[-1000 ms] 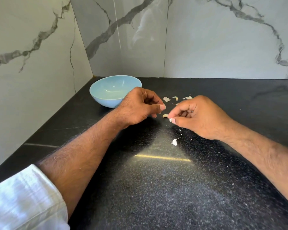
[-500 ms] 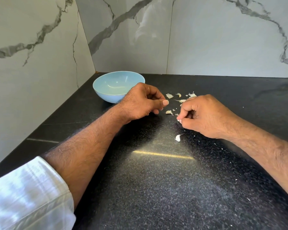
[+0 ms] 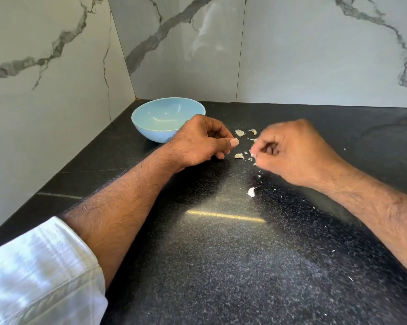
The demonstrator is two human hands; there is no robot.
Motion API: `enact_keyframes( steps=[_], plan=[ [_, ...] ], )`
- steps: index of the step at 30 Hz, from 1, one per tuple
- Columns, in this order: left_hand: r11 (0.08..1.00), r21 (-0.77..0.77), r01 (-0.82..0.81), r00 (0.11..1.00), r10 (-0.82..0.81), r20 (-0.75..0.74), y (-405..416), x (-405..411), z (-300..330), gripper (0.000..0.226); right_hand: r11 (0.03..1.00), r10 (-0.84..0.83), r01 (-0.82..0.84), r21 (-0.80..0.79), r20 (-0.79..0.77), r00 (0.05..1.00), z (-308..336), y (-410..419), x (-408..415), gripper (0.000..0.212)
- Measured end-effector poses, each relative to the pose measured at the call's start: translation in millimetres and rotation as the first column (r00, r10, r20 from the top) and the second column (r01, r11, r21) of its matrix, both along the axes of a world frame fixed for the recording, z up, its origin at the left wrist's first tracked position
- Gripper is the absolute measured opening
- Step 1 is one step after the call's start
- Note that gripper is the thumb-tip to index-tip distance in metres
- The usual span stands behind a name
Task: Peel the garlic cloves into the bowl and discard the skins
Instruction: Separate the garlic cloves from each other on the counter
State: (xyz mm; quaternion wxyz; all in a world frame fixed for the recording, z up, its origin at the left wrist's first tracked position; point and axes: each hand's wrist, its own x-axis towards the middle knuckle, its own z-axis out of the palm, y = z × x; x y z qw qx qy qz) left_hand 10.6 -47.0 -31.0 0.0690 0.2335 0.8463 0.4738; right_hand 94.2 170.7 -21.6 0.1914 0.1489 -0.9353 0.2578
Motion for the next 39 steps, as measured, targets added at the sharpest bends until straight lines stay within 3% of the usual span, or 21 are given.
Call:
enact_keyframes(
  steps=[2,3,5,8,10,12,14,17,20,29,39],
  plan=[
    [1.000,-0.001,0.001,1.000,-0.001,-0.001,-0.1,-0.6,-0.8,0.019,0.998,0.041,-0.046,-0.053,-0.096,0.995,4.2,-4.2,3.3,0.005],
    [1.000,-0.001,0.001,1.000,-0.001,-0.004,0.0,-1.1,-1.3,0.019,0.998,0.065,-0.064,0.014,-0.066,0.996,4.2,-6.5,2.3,0.009],
    [1.000,-0.007,0.002,1.000,-0.002,-0.008,0.3,-1.3,-1.0,0.019,0.976,0.062,-0.088,0.197,0.135,0.989,0.1,-11.2,2.3,0.017],
    [1.000,-0.017,0.006,1.000,-0.007,-0.020,0.3,0.1,0.7,0.018,0.969,0.046,-0.102,0.226,0.238,0.970,-1.4,-6.4,3.8,0.017],
    [1.000,-0.010,0.022,0.999,-0.022,-0.034,1.2,1.9,0.9,0.014,0.996,0.055,-0.069,0.055,0.223,0.973,1.3,1.2,5.0,0.012],
    [0.998,0.010,0.060,0.996,-0.060,-0.065,3.6,2.4,1.2,0.010,0.964,0.065,0.004,-0.267,0.250,0.966,3.0,11.1,2.7,0.011],
    [0.994,0.037,0.105,0.990,-0.101,-0.094,5.9,3.1,1.1,0.007,0.828,0.150,0.049,-0.558,0.306,0.940,2.5,18.0,-2.4,0.018],
    [0.983,0.089,0.161,0.983,-0.152,-0.098,9.2,5.2,-0.3,0.009,0.684,0.253,0.081,-0.725,0.339,0.906,-1.4,20.8,-8.6,0.038],
    [0.978,0.111,0.176,0.981,-0.166,-0.097,12.7,7.5,-1.8,0.010,0.681,0.256,0.088,-0.727,0.349,0.902,-5.1,20.2,-11.2,0.039],
    [0.980,0.134,0.150,0.988,-0.146,-0.044,16.5,6.9,-4.6,0.009,0.751,0.216,0.026,-0.660,0.283,0.934,-7.9,16.7,-10.5,0.016],
    [0.976,-0.095,0.194,0.903,-0.215,-0.371,15.8,9.0,-3.5,0.007,0.756,0.179,0.073,-0.650,0.313,0.933,-7.5,12.8,-10.3,0.009]
  ],
)
